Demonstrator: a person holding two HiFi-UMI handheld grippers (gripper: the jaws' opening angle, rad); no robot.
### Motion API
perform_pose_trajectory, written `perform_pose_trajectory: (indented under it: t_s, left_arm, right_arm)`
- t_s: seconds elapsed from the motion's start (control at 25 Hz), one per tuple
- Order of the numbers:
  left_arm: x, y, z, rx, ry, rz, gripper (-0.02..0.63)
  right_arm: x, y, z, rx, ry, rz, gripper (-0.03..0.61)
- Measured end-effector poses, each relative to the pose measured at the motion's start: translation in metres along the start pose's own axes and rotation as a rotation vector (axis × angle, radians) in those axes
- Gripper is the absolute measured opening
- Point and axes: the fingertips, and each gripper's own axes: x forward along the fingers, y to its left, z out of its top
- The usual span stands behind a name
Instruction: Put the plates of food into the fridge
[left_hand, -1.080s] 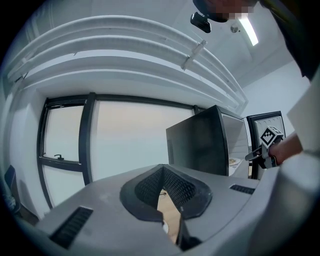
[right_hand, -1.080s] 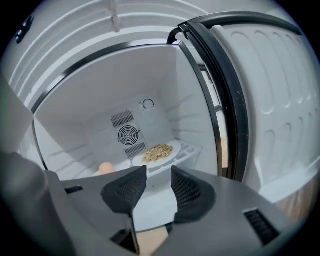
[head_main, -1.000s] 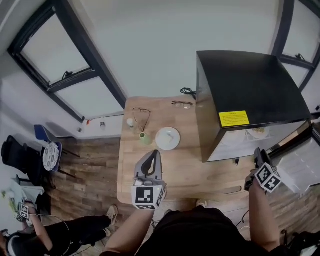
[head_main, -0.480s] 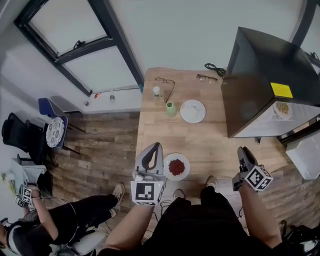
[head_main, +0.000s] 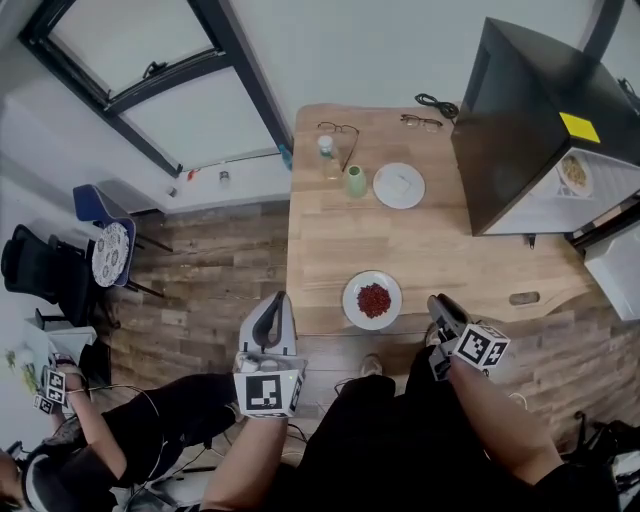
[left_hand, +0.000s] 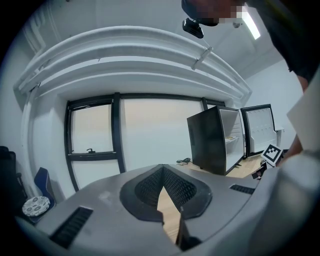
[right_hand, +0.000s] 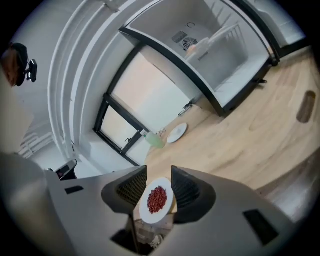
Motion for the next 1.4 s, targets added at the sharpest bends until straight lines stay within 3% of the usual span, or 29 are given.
perform_pose_trajectory:
  t_s: [0.16,0.36,0.68,0.76,0.96,1.16,1.4]
  left_arm:
    - [-0.021,0.016,0.003,0.026,-0.001,0.019,0.003]
    - [-0.042,0.027,-0.001,0.052,0.016,0.048,0.003]
    - [-0.07,0.043,-0.002,0.106,0.054,0.106,0.003]
    - [-0.075,0.047,0.003,0.124,0.054,0.115,0.003]
    - [-0.08,0.049,0.011,0.146,0.04,0.126,0.003]
    - [-0.073,0.045,0.01,0.084,0.034,0.125,0.003]
    - [-0.061,0.035,0.015,0.074,0.018,0.1,0.003]
  right_arm:
    - [0.011,0.001,-0.051,0.065,0.066,0.01,0.167]
    - [0.027,-0.007,-0.107,0.231,0.125,-0.001,0.167]
    - [0.059,-0.015,-0.147,0.47,0.135,0.06,0.167]
    - [0.064,-0.016,-0.151,0.519,0.121,0.061,0.159]
    - [0.068,-0.007,-0.144,0.503,0.109,0.086,0.051]
    - [0.058,-0.003,-0.137,0.546,0.093,0.12,0.034]
    - [0.045,0.007,-0.128,0.563,0.084,0.177,0.032]
